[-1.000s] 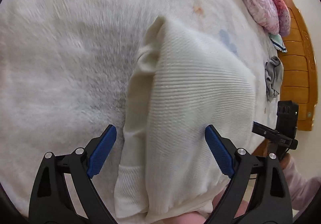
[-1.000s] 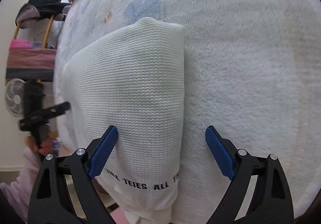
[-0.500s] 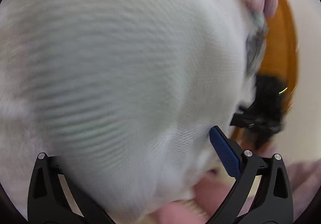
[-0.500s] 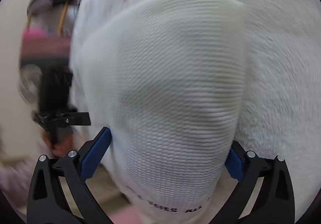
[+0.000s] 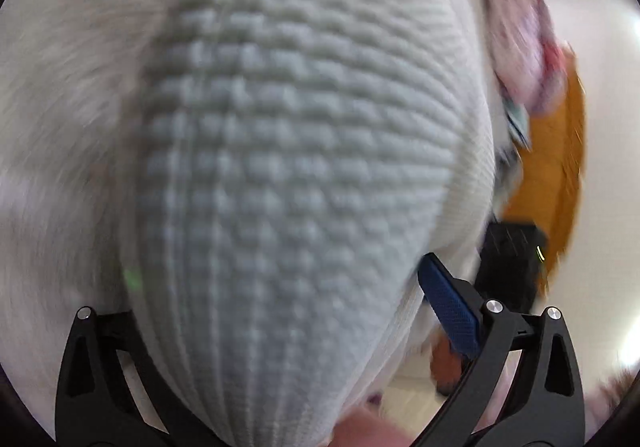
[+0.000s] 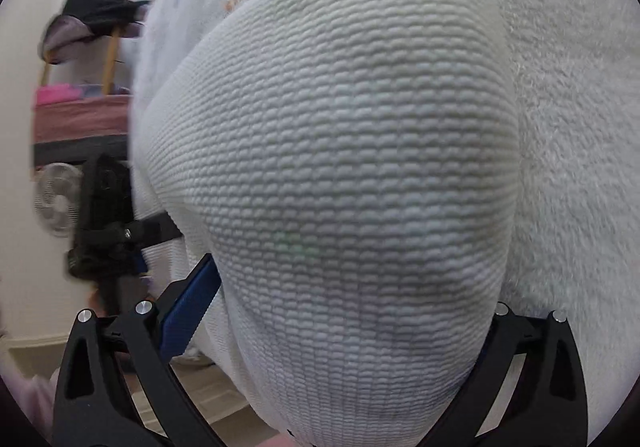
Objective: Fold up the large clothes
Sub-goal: 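Lift the folded jacket bundle with both tools and carry it toward the headboard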
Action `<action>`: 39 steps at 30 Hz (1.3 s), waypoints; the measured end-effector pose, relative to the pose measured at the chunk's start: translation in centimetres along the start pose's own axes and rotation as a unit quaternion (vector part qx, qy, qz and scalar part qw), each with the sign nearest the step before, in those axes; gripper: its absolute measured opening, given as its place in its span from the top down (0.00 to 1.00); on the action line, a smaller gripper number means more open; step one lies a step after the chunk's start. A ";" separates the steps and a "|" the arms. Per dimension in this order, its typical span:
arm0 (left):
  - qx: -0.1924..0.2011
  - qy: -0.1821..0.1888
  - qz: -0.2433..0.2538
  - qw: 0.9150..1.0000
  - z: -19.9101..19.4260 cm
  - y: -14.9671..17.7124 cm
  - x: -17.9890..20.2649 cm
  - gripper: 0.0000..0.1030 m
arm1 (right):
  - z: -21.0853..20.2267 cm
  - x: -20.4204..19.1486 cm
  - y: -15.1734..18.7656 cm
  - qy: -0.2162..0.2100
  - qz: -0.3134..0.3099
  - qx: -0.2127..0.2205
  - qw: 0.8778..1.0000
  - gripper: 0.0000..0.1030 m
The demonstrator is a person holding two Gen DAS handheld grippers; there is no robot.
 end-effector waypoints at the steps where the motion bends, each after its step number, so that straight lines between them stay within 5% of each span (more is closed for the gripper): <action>1: 0.016 -0.022 0.004 1.000 -0.2 0.1 0.2 0.09 | -0.2 0.0 0.0 0.009 0.008 0.005 1.000 0.12; 3: 0.035 -0.068 0.017 0.997 -0.7 0.3 0.8 0.15 | -1.0 -0.6 0.7 0.040 -0.009 0.029 0.999 0.26; 8: 0.044 -0.143 0.035 0.988 -2.7 0.7 2.6 0.36 | -2.4 -3.1 1.6 0.093 -0.050 0.048 0.993 0.44; 13: 0.009 -0.199 0.085 0.976 -4.1 1.4 5.6 0.43 | -4.4 -5.2 3.0 0.071 -0.051 0.057 0.994 0.53; 19: -0.004 -0.167 0.091 0.982 -7.6 2.0 10.5 0.47 | -9.7 -7.1 5.3 0.063 -0.051 0.094 0.992 0.56; 26: -0.020 -0.151 0.160 0.975 -10.7 5.6 17.3 0.48 | -19.5 -6.6 7.6 0.048 -0.035 0.139 0.988 0.57; 32: -0.031 -0.142 0.213 0.966 -11.7 5.7 24.3 0.47 | -26.7 -3.9 9.7 0.029 0.006 0.174 0.984 0.57; 39: -0.042 -0.156 0.294 0.942 -7.6 11.7 34.5 0.47 | -36.5 3.4 10.6 0.017 0.040 0.218 0.975 0.57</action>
Point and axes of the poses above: each gripper's, at about its wrist camera, not at the fingertips, and z roughly the way its jaws point, x to its right, y to its underside, the point moved 8 cm from there along z, roughly the way its jaws point, and after that the axes turned 6 degrees about z, right-handed, at the moved point
